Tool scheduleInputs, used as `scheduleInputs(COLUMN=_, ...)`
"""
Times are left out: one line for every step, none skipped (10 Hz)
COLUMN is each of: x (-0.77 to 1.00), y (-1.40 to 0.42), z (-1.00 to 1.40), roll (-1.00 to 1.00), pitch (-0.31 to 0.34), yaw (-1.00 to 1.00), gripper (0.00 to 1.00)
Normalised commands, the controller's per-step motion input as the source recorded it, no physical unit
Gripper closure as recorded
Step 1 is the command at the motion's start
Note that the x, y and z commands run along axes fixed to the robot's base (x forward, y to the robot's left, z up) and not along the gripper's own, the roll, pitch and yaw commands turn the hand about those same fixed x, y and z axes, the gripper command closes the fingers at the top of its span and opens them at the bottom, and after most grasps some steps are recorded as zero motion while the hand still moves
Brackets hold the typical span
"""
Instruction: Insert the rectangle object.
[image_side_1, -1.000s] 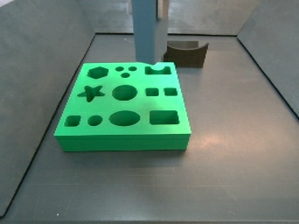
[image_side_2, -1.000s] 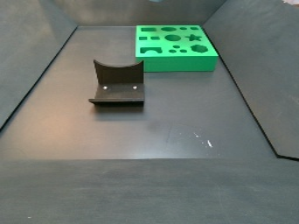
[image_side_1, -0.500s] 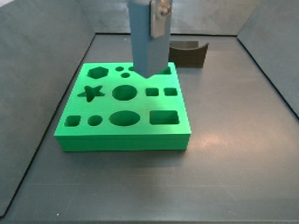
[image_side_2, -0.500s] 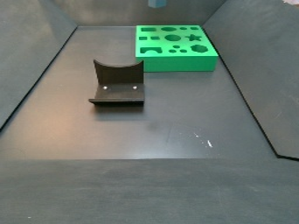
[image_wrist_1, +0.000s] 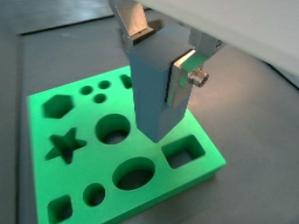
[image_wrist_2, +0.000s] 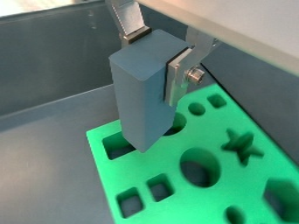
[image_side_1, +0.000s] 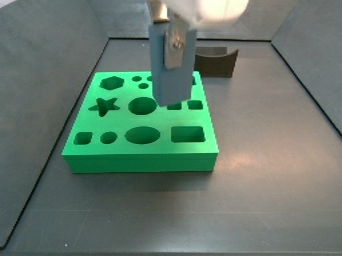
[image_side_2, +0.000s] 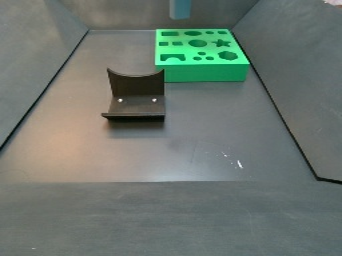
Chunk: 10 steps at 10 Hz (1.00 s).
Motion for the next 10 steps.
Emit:
scheduleInputs(x=0.35, y=-0.09, z=-0.35, roll=0.03, pitch=0.0, yaw=-0.73, gripper=1.0)
scheduleInputs(x=0.35, y=-0.09, z=-0.36, roll=0.04, pitch=0.0, yaw=-0.72, gripper=1.0)
scheduleInputs(x=0.35, y=-0.09, z=-0.37, roll=0.04, pitch=0.0, yaw=-0.71, gripper=1.0)
scheduleInputs(x=0.37, y=-0.1, z=-0.36, roll=0.04, pitch=0.006, yaw=-0.68, gripper=1.0)
scheduleInputs(x=0.37, y=-0.17, z=-0.27, roll=0.1, pitch=0.08, yaw=-0.54, gripper=1.0)
scheduleInputs(x=0.09, y=0.0, z=-0.01, roll=0.09, pitch=0.073, yaw=-0.18, gripper=1.0)
scheduleInputs(x=0.0, y=0.05, z=-0.11, roll=0.0, pitch=0.0, yaw=-0.08, gripper=1.0)
scheduleInputs(x=0.0, y=-0.1, z=-0.26, roll=-0.06, pitch=0.0, yaw=0.0, gripper=1.0)
scheduleInputs(x=0.0, y=-0.19, z=-0.27, roll=-0.12, pitch=0.0, yaw=0.0, gripper=1.0)
scheduleInputs(x=0.0, y=-0.09, z=-0.25, roll=-0.12, pitch=0.0, yaw=-0.15, gripper=1.0)
